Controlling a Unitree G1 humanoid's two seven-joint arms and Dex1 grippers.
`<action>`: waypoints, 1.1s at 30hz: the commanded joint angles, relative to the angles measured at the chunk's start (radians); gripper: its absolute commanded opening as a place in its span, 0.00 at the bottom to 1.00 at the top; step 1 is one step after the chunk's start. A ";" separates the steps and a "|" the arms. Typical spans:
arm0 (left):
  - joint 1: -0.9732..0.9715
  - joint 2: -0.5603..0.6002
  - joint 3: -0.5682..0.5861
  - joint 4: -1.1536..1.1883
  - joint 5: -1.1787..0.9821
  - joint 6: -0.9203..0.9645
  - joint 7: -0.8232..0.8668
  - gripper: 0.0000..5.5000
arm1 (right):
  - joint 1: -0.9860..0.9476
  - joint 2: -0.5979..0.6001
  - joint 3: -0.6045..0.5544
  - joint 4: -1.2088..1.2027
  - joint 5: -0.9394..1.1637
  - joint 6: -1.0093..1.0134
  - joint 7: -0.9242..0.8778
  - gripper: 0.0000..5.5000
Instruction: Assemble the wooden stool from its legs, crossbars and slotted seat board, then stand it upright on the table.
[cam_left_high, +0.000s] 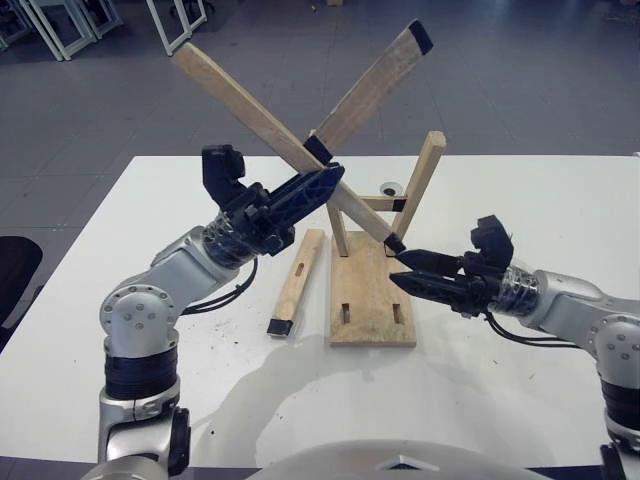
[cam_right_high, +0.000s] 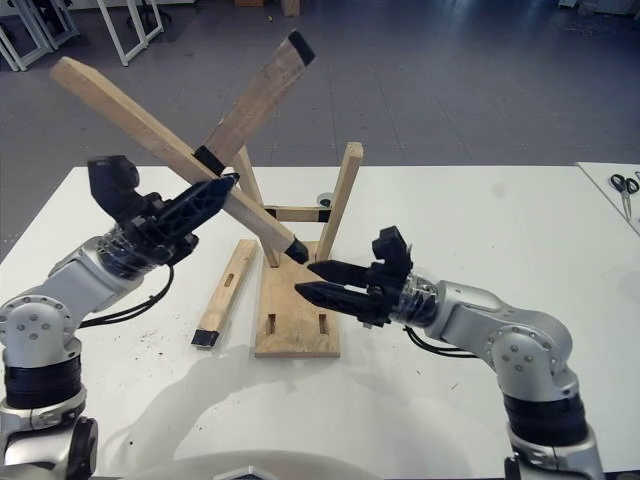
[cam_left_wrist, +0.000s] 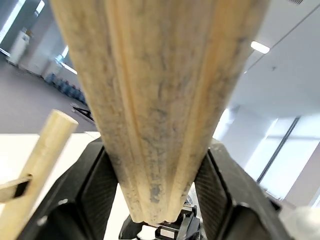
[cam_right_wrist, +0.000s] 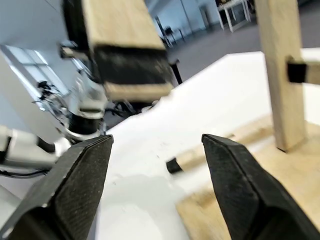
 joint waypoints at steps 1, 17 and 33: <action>0.020 0.101 -0.099 0.000 0.239 -0.071 -0.249 0.37 | 0.064 -0.093 0.105 0.004 -0.218 -0.074 0.082 0.59; 0.075 0.049 -0.301 0.372 0.779 -0.498 -0.644 0.37 | 0.138 -0.126 0.248 0.052 -0.544 -0.209 0.237 0.59; 0.098 0.129 -0.546 0.541 1.151 -0.610 -0.646 0.37 | 0.144 -0.082 0.235 0.077 -0.610 -0.220 0.223 0.59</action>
